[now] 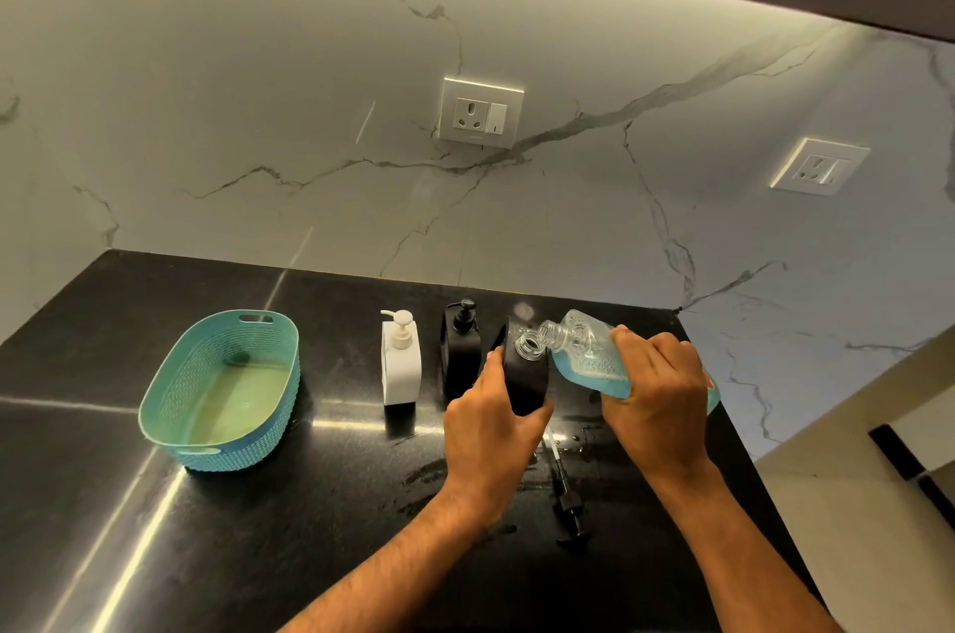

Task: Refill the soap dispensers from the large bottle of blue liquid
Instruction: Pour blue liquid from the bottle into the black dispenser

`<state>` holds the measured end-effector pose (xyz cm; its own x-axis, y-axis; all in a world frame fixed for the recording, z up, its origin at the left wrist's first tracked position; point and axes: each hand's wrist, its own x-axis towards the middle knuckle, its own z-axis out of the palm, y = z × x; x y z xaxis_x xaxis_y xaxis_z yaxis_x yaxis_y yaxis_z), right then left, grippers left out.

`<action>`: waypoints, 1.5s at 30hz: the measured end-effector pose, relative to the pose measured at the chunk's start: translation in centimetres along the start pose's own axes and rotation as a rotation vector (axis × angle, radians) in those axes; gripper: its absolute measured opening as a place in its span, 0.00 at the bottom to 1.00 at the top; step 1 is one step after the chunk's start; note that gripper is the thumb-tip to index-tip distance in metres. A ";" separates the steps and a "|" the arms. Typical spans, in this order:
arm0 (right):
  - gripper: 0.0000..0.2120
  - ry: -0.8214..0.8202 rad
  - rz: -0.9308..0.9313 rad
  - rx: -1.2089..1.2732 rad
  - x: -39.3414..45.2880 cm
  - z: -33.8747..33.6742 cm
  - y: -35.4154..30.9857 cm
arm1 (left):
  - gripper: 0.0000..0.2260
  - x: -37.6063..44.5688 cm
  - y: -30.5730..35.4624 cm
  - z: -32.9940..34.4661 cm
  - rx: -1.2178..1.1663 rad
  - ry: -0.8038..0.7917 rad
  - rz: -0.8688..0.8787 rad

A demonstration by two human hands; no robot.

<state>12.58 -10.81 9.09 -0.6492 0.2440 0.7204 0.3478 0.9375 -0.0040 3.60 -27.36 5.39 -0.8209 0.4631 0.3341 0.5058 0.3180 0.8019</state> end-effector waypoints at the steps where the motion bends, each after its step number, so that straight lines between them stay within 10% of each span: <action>1: 0.33 -0.002 -0.004 -0.001 0.0 0.0 0.1 | 0.31 0.0 0.0 0.0 -0.001 -0.002 -0.001; 45: 0.31 -0.044 -0.045 -0.013 0.7 -0.1 1.0 | 0.29 0.1 0.3 -0.1 -0.012 0.036 0.034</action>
<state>12.51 -9.66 9.67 -0.6933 0.2124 0.6886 0.3262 0.9446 0.0371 3.64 -27.33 5.69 -0.8123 0.4434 0.3789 0.5308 0.2928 0.7953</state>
